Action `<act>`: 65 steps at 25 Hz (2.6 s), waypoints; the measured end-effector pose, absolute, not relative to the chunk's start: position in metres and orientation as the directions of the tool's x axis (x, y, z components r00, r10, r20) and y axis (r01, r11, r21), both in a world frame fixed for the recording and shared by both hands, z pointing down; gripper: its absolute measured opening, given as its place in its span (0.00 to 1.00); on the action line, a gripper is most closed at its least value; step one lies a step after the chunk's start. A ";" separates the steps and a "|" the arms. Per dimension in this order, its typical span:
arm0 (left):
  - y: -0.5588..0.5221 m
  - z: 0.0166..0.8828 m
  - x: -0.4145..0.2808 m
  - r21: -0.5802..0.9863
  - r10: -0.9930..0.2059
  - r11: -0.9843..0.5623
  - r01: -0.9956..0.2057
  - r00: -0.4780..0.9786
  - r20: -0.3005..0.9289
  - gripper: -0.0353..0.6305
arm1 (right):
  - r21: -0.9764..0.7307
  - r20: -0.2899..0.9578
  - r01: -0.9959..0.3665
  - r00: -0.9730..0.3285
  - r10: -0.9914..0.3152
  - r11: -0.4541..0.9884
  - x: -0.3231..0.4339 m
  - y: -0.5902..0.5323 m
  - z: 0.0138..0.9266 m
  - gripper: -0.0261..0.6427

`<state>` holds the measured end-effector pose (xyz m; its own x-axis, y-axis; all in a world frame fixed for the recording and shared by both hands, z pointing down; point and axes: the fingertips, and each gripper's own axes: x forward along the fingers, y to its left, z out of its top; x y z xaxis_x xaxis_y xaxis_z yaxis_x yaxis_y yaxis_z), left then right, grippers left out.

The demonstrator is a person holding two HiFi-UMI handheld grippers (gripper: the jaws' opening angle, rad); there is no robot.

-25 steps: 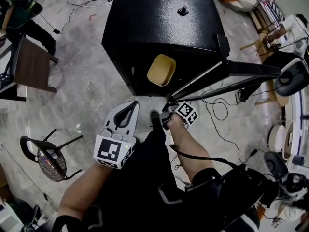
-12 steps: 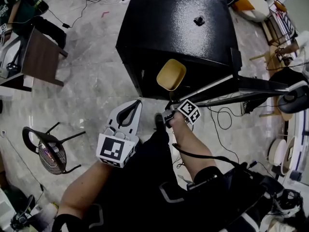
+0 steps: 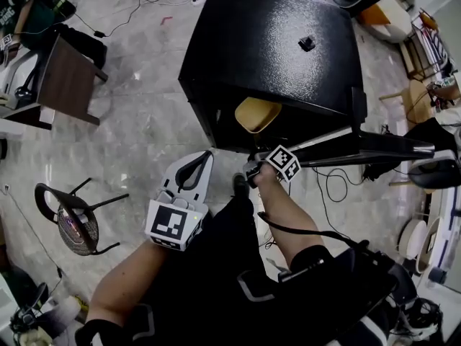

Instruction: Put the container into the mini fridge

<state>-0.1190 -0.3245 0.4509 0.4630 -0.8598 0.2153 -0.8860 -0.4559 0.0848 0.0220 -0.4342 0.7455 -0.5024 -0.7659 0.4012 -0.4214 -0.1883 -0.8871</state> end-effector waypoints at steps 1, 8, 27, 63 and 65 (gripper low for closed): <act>-0.326 0.451 -0.120 0.084 -0.862 -0.449 -0.889 0.456 0.220 0.07 | -0.887 0.402 -0.422 -0.504 -0.765 -0.188 0.021 -0.437 0.746 0.06; -0.332 0.450 -0.121 0.085 -0.873 -0.430 -0.899 0.438 0.213 0.07 | -0.887 0.400 -0.426 -0.516 -0.757 -0.178 0.016 -0.450 0.743 0.06; -0.333 0.446 -0.143 0.081 -0.895 -0.381 -0.921 0.390 0.219 0.07 | -0.866 0.395 -0.493 -0.573 -0.718 -0.083 -0.024 -0.466 0.727 0.06; -0.256 0.386 -0.182 0.132 -0.874 -0.478 -0.868 0.485 0.025 0.07 | -0.127 0.237 -0.870 -0.493 -0.837 0.476 -0.012 -0.275 0.404 0.06; -0.251 0.377 -0.179 0.139 -0.866 -0.493 -0.859 0.499 0.016 0.07 | -0.120 0.231 -0.887 -0.463 -0.856 0.447 -0.005 -0.262 0.388 0.06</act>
<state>-0.1790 -0.2511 0.3774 0.4994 -0.8662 0.0162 -0.8590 -0.4926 0.1394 -0.0045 -0.2622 0.3880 -0.4627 -0.8559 0.2307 -0.8865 0.4468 -0.1203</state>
